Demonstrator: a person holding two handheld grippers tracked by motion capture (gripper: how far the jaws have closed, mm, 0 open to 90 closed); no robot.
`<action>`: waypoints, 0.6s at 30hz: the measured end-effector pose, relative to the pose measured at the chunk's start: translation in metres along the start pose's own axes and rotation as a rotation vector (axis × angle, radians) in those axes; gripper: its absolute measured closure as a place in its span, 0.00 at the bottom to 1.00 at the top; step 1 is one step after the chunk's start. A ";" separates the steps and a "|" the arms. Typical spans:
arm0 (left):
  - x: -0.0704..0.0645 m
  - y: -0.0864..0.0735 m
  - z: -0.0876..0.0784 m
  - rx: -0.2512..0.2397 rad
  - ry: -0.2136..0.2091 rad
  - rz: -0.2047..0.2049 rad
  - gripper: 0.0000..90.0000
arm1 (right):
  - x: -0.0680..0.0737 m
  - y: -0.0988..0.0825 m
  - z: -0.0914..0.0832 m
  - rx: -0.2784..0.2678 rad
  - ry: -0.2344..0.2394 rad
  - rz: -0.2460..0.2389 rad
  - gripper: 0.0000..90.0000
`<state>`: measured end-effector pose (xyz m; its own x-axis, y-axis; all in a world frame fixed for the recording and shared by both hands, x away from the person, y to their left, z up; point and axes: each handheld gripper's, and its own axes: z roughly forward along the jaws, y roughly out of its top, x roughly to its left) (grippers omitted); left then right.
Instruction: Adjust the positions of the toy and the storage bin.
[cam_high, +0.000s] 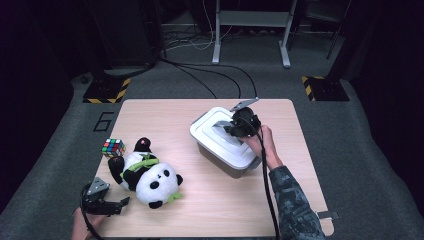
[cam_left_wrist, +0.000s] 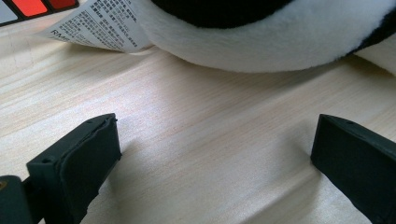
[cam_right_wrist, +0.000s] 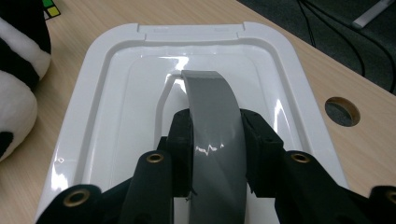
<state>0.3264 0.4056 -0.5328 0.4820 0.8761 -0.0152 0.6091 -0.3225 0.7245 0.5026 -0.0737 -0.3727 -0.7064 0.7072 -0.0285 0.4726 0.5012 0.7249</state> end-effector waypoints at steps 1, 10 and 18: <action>0.000 0.000 0.000 0.000 0.000 -0.002 0.01 | 0.002 0.000 -0.001 0.000 0.001 0.010 0.74; 0.000 0.000 0.000 -0.002 0.000 -0.002 0.01 | 0.025 -0.001 -0.002 0.007 -0.007 0.042 0.74; 0.000 0.000 -0.001 0.010 -0.003 -0.002 0.01 | 0.043 -0.003 -0.004 0.015 -0.007 0.052 0.74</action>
<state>0.3259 0.4058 -0.5319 0.4826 0.8756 -0.0183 0.6164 -0.3247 0.7174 0.4688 -0.0472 -0.3729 -0.6773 0.7357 0.0043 0.5161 0.4710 0.7154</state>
